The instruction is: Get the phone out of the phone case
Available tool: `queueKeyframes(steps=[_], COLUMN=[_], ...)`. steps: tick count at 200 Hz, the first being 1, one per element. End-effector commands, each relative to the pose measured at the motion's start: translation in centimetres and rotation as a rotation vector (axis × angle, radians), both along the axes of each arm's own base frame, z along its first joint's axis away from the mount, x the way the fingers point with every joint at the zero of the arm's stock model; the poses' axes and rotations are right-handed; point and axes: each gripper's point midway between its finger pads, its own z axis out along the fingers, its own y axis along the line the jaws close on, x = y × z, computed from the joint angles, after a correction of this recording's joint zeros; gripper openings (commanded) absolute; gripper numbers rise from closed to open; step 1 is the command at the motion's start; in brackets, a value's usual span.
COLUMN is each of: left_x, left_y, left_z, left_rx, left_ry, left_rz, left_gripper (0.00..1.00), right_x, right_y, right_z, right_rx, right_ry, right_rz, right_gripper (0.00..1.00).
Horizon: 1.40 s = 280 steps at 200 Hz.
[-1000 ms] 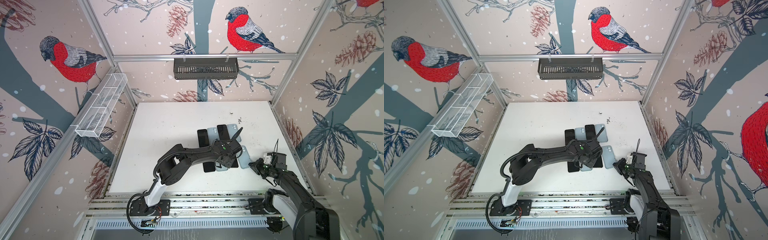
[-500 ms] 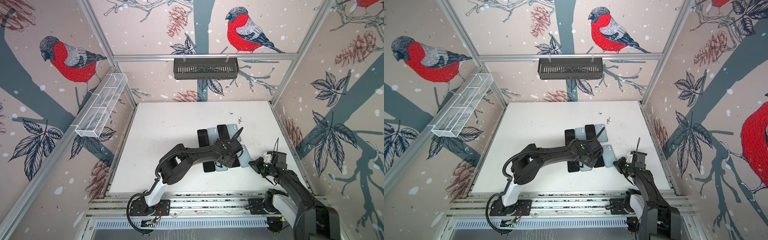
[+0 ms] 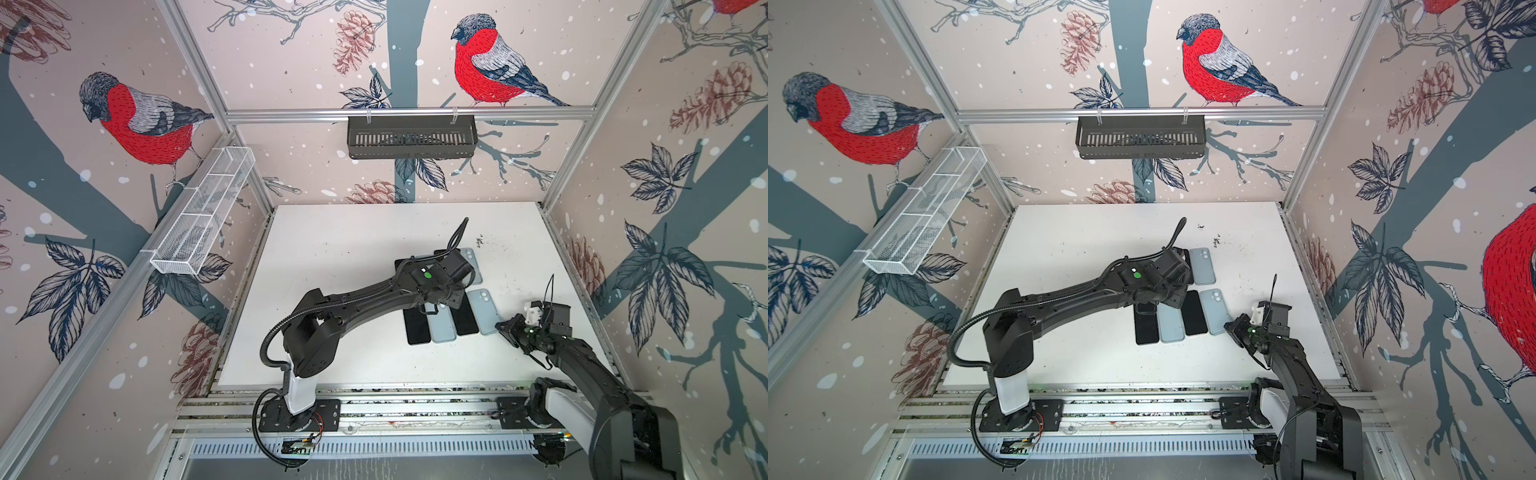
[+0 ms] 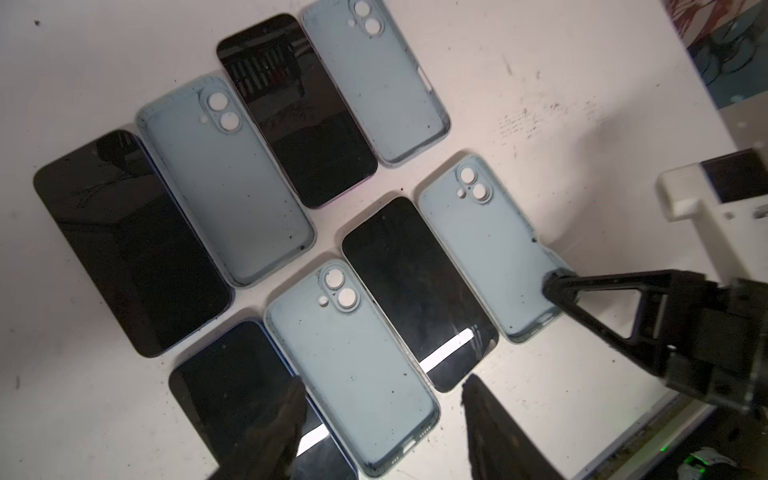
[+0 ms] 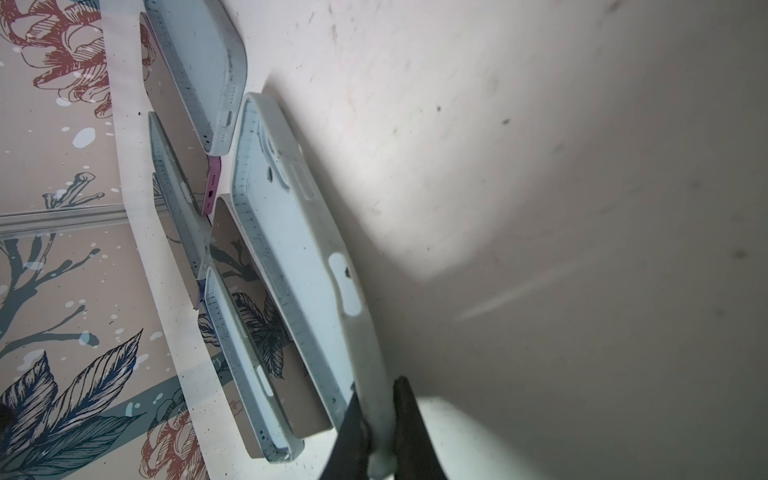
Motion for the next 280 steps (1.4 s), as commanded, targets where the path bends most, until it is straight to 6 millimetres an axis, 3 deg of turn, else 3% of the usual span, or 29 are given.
queueKeyframes(steps=[1, 56, 69, 105, 158, 201, 228, 249, 268, 280], left_x=[1.7, 3.8, 4.2, 6.3, 8.3, 8.6, 9.0, 9.2, 9.0, 9.0], left_y=[0.5, 3.6, 4.6, 9.5, 21.0, 31.1, 37.2, 42.1, 45.0, 46.1], left_z=[3.3, 6.4, 7.0, 8.6, 12.2, 12.2, 9.2, 6.3, 3.9, 2.5], left_rx=[-0.085, -0.137, -0.149, -0.155, -0.183, -0.122, -0.047, -0.018, 0.021, 0.048], left_ry=[-0.080, -0.145, -0.155, -0.218, -0.393, -0.521, -0.594, -0.617, -0.664, -0.681], left_rz=[0.065, 0.153, 0.177, 0.288, 0.481, 0.663, 0.770, 0.876, 0.907, 0.905], left_gripper=[0.66, 0.73, 0.75, 0.87, 0.98, 0.98, 0.98, 0.98, 0.98, 0.98], right_x=[0.1, -0.2, -0.1, 1.0, 4.4, 8.9, 11.6, 12.4, 12.3, 12.4], right_y=[0.5, 0.3, 0.0, -0.8, -2.7, -6.7, -10.8, -13.3, -14.2, -14.5], right_z=[0.2, 0.1, 0.4, 2.8, 8.6, 12.9, 14.8, 16.3, 17.2, 16.5], right_rx=[0.007, -0.016, -0.032, -0.071, -0.190, -0.410, -0.673, -0.873, -0.976, -0.987], right_ry=[-0.015, -0.004, -0.005, -0.064, -0.216, -0.381, -0.481, -0.614, -0.747, -0.769], right_rz=[0.027, 0.029, 0.036, 0.028, -0.007, -0.054, -0.129, -0.200, -0.267, -0.292], right_gripper=[0.17, 0.60, 0.75, 1.00, 1.00, 1.00, 1.00, 1.00, 1.00, 1.00])
